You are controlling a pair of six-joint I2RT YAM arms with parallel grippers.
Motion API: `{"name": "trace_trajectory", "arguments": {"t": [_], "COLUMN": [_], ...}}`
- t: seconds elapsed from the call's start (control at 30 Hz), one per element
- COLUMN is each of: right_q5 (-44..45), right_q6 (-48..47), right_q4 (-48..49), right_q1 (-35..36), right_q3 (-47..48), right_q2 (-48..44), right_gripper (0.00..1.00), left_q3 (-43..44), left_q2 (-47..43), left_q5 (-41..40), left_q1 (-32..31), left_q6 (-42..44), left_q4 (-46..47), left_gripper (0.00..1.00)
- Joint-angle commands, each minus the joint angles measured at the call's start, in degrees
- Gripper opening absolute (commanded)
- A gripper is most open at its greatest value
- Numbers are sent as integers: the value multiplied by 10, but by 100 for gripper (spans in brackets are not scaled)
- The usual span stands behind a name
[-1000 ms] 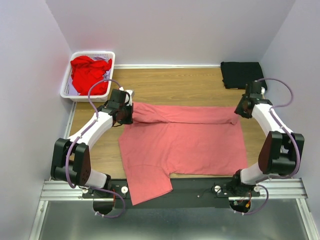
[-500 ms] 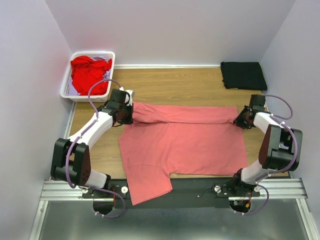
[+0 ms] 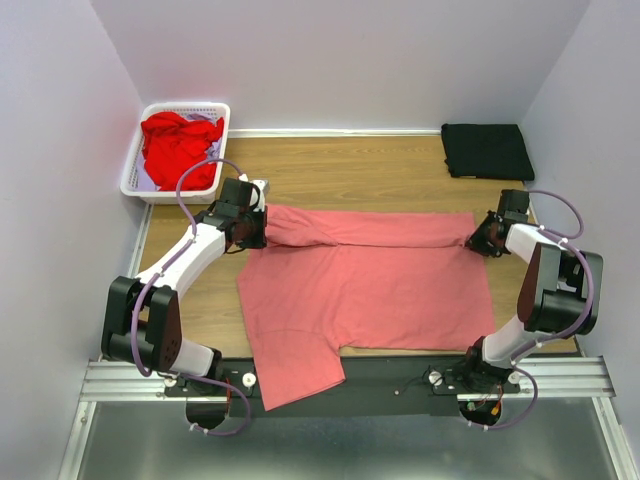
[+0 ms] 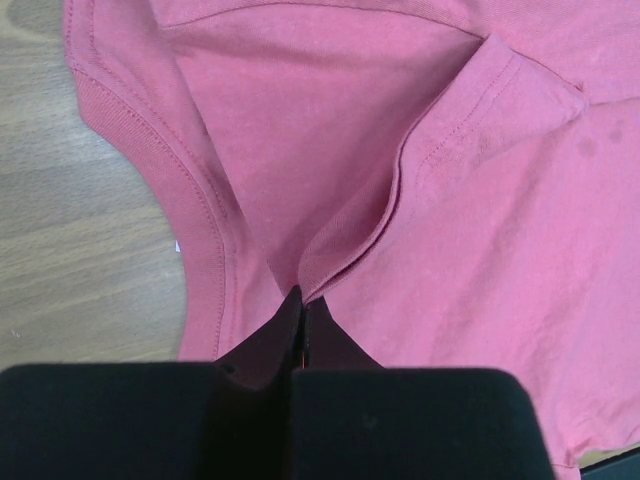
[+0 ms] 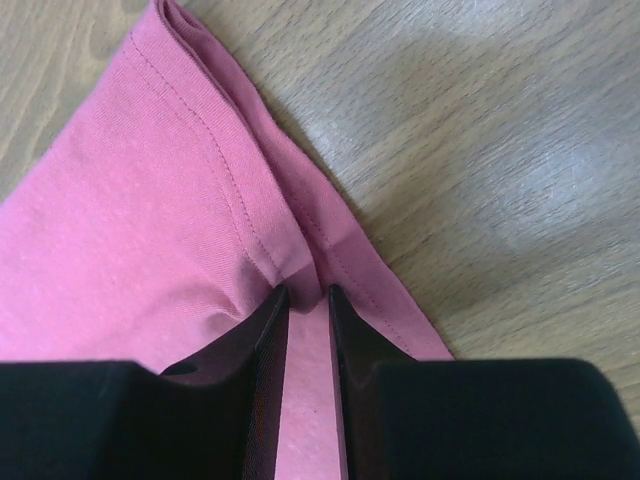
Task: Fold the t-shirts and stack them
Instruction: Fold the tshirt
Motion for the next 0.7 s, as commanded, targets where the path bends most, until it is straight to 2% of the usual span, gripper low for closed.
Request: {"name": "trace_trajectory", "arguments": {"t": [0.0, 0.13, 0.27, 0.5, 0.67], "right_q5": [6, 19, 52, 90, 102], "right_q6": [-8, -16, -25, -34, -41], "right_q4": [3, -12, -34, -71, -82], "right_q1": [-4, -4, -4, -4, -4], "right_q3": [-2, 10, 26, 46, 60], "right_q2": [8, -11, -25, -16, 17], "right_gripper": [24, 12, 4, 3, 7], "left_q3": [4, 5, 10, 19, 22], "left_q2": [-3, -4, -3, 5, 8], "left_q5": [14, 13, 12, 11, 11], "left_q1": [-2, -2, -3, -3, -2], "left_q6": [4, 4, 6, 9, 8], "left_q4": [4, 2, -2, -5, -6], "left_gripper": [0, 0, 0, 0, 0]}}
